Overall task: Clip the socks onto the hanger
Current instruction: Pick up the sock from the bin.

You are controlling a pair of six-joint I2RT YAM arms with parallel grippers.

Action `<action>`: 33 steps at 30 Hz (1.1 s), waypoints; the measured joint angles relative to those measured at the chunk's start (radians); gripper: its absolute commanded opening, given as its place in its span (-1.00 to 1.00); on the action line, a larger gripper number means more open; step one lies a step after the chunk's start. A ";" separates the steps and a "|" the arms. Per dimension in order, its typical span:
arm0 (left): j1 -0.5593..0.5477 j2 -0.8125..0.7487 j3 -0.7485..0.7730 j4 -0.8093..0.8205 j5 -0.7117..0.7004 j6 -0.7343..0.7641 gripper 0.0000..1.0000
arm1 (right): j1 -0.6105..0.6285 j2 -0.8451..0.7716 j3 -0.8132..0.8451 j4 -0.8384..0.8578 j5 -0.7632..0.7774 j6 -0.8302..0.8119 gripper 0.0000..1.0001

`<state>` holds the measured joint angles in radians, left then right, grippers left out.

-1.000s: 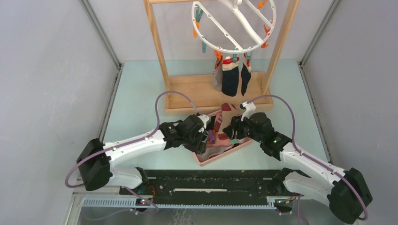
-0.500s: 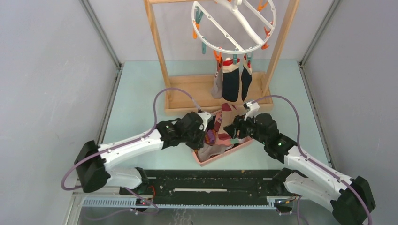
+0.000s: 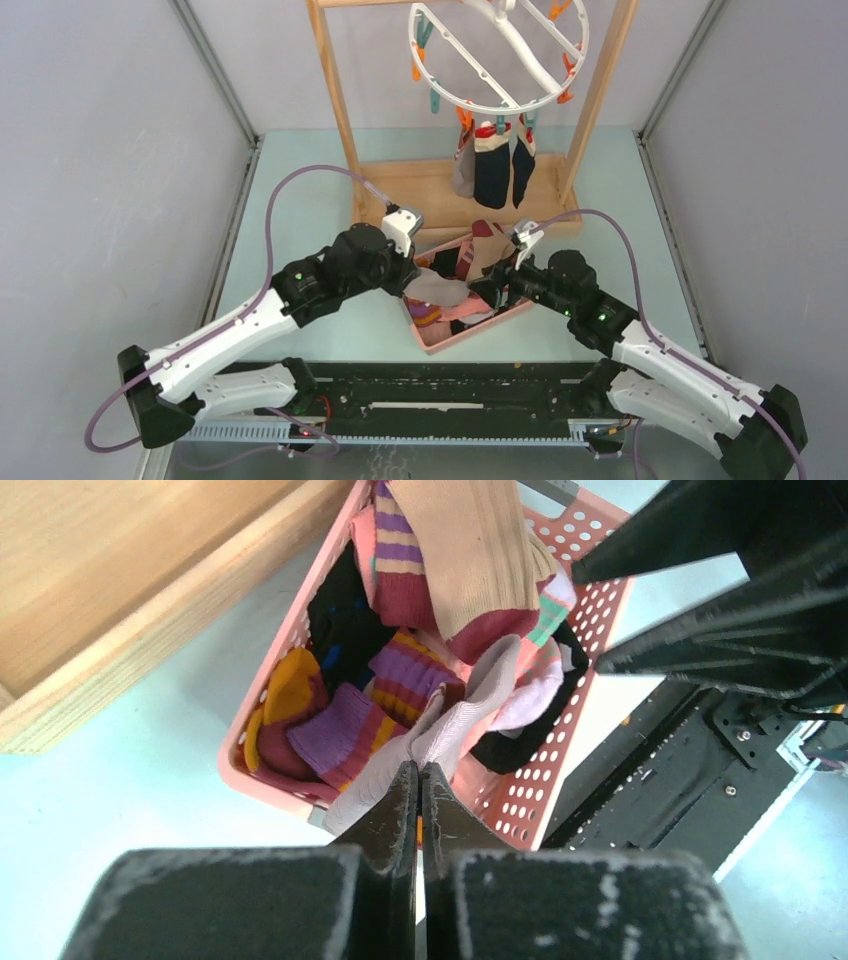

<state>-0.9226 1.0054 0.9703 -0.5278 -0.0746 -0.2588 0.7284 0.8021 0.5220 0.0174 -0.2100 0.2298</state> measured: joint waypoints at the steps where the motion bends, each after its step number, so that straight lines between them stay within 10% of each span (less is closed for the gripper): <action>1: 0.004 0.001 0.003 0.002 -0.002 0.007 -1.00 | 0.011 0.000 0.000 0.006 -0.006 -0.013 0.22; 19: 0.141 0.032 -0.001 0.164 0.236 -0.031 -1.00 | 0.143 0.096 -0.003 0.123 -0.040 -0.330 0.34; 33: 0.141 0.229 -0.095 0.411 0.395 -0.266 -0.95 | -0.051 0.004 -0.003 0.095 0.001 -0.159 0.30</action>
<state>-0.7815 1.2339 0.8749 -0.1165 0.3202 -0.5243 0.6769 0.8062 0.5186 0.1123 -0.2089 0.0708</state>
